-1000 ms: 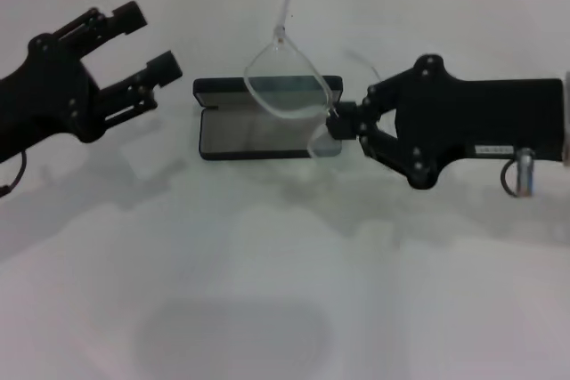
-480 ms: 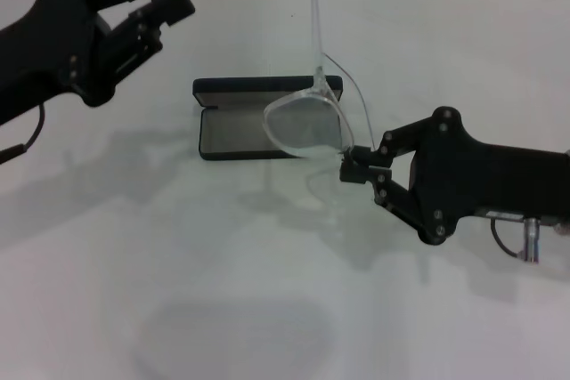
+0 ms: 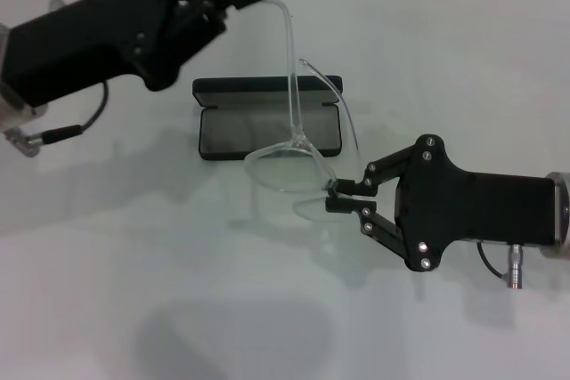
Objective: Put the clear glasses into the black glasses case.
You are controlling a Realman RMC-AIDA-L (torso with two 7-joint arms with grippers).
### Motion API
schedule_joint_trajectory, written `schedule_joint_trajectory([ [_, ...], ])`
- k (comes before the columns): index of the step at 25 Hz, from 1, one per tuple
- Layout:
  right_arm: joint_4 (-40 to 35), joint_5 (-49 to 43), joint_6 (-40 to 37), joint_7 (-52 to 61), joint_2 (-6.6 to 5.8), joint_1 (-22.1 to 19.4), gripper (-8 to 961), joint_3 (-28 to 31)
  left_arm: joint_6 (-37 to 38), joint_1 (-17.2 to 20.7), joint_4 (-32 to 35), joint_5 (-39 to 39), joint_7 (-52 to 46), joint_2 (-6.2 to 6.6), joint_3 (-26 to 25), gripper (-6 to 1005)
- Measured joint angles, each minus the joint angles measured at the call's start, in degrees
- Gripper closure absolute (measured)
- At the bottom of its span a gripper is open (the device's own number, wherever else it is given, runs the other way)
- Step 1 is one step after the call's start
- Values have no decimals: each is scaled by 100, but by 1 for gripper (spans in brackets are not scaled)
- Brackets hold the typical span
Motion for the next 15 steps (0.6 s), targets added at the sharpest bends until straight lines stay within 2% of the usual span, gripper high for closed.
schedule_joint_trajectory([
  [15, -51, 150, -177, -21, 0, 81, 900, -89, -134, -64, -177, 280, -111, 1, 440, 943],
])
